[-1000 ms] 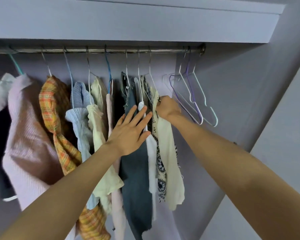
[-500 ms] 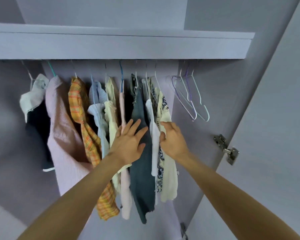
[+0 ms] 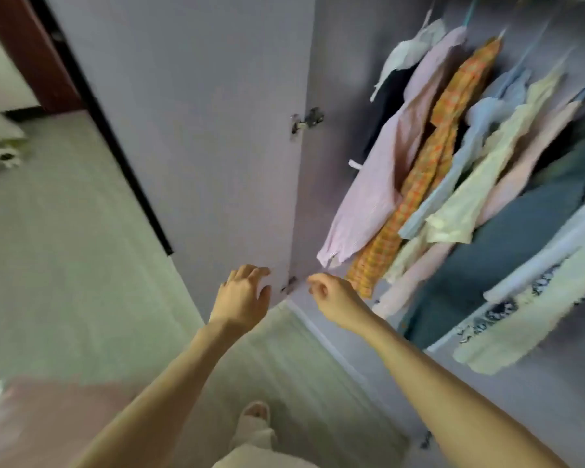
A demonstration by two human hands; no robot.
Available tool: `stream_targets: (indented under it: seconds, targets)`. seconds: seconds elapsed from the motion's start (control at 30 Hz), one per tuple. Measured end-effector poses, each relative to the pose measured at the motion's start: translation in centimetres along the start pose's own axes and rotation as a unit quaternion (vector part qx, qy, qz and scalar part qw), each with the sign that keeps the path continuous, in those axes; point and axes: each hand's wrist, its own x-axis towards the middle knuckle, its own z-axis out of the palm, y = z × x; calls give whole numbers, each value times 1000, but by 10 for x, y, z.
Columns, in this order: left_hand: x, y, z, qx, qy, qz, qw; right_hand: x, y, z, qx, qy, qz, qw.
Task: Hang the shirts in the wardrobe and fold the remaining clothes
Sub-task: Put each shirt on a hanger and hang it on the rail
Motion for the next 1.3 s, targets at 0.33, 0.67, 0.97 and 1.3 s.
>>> stream_targets:
  seconds: [0.33, 0.67, 0.97, 1.3]
  targets:
    - [-269, -162, -40, -25, 169, -393, 904, -70, -138, 220, -36, -333, -215, 917]
    - [-513, -260, -51, -35, 221, -661, 716, -177, -272, 405, -136, -486, -341, 793]
    - [-677, -390, -52, -3, 167, -747, 643, -272, -337, 566, -183, -591, -333, 711]
    - [-714, -484, -50, 297, -27, -484, 823, -304, -343, 660, -201, -602, -322, 702]
